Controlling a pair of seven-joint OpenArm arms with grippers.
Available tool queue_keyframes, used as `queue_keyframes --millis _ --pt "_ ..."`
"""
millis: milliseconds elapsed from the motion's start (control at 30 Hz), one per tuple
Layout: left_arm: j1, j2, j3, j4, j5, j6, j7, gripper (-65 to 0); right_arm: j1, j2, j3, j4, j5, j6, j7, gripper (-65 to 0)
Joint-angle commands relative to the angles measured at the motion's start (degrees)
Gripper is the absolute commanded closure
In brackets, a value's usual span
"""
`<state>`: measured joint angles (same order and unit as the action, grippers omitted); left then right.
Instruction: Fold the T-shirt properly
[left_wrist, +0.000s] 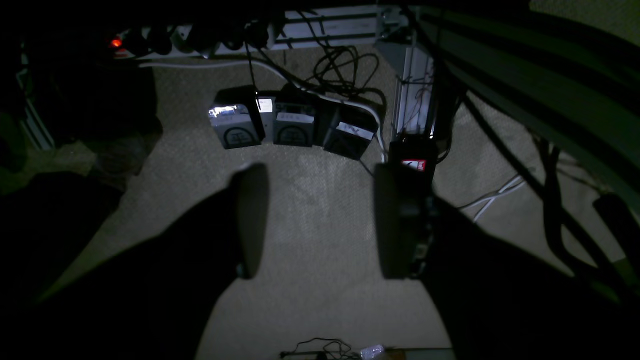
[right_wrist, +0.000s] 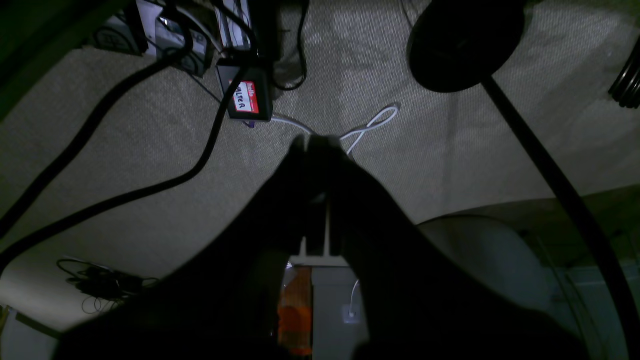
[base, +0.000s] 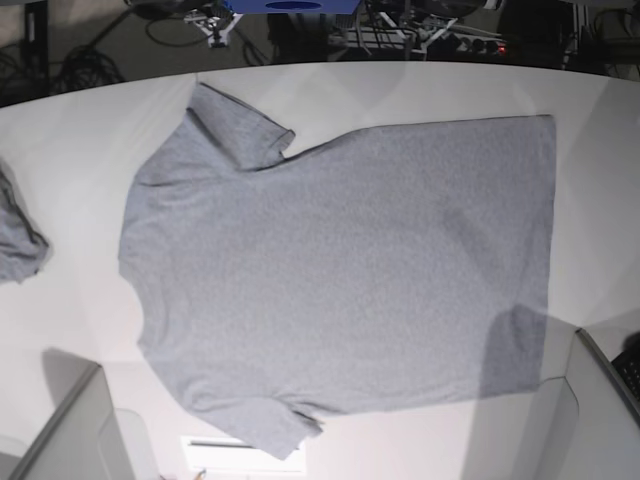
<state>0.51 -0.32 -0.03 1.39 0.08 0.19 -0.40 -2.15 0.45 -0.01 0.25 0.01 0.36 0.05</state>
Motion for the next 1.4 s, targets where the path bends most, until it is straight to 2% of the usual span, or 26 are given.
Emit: queue_keyframes --millis 0,67,100,167,200,1367 --pt "0.23 0.01 -0.10 0.06 -0.03 0.30 0.36 -31.9 -0.09 0.12 0.05 -0.12 -0.05 -0.58 -0.10 0.0" --pt "0.23 0.01 -0.10 0.06 -0.03 0.30 0.54 -25.0 -0.18 0.21 -0.03 -0.12 -0.14 -0.58 -0.10 0.0" --pt "0.23 0.01 -0.10 0.06 -0.03 0.30 0.54 -19.1 -0.26 0.30 -0.12 -0.12 -0.14 -0.58 -0.10 0.0" --pt "0.15 0.01 -0.10 0.06 -0.03 0.39 0.54 -2.8 -0.26 0.30 -0.12 -0.12 -0.23 -0.58 -0.10 0.0" --pt "0.06 0.01 -0.10 0.06 -0.03 0.39 0.54 0.0 -0.26 0.30 -0.12 -0.12 -0.23 -0.58 -0.19 0.0" --pt "-0.03 -0.17 -0.10 0.06 -0.12 0.39 0.10 0.0 -0.26 0.48 -0.21 1.81 -0.23 -0.58 -0.36 0.0"
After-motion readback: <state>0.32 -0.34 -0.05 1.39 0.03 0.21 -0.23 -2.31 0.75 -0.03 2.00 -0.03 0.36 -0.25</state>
